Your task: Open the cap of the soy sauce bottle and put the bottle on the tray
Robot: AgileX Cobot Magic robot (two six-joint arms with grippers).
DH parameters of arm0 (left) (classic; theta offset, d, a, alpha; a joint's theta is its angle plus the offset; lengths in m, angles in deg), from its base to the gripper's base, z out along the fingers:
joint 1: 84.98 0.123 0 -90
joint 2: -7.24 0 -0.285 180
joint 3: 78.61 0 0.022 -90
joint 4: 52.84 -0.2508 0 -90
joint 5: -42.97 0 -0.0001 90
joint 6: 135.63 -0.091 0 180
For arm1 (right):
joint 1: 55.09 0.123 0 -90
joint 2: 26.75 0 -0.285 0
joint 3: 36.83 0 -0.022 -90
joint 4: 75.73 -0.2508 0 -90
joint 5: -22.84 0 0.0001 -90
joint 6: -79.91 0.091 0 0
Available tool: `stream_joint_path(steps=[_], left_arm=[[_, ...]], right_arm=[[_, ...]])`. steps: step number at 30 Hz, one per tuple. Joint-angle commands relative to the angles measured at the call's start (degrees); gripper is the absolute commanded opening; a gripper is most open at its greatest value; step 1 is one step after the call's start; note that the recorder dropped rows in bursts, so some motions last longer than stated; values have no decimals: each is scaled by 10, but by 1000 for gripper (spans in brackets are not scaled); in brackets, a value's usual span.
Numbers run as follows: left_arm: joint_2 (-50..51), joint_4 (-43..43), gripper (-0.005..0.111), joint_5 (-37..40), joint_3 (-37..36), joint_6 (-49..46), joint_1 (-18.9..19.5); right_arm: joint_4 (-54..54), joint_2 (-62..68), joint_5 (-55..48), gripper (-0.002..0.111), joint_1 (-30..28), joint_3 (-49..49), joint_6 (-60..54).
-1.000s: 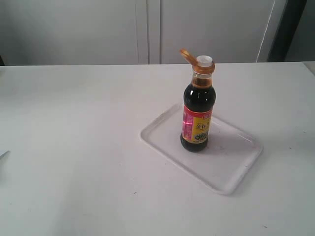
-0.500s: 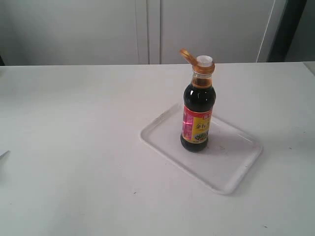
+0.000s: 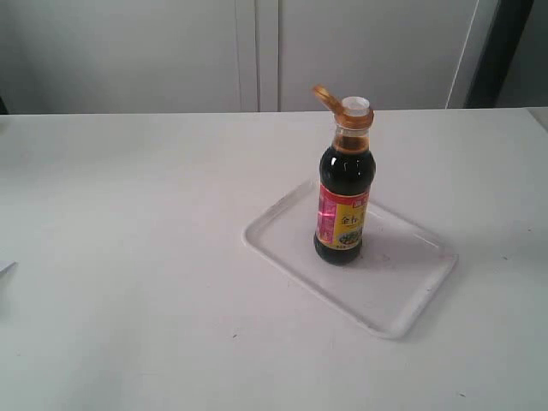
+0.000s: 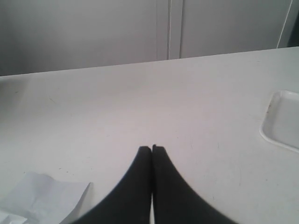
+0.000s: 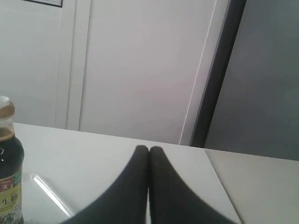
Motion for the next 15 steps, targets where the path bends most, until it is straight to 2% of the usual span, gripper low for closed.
stream_joint_path(steps=[1,15], left_arm=[[-4,6,0,-17,-18,4,1],[-4,6,0,-12,-22,2,1]], right_arm=[[-1,-2,33,0,-2,30,-6],[-2,-2,32,0,-2,79,-1]])
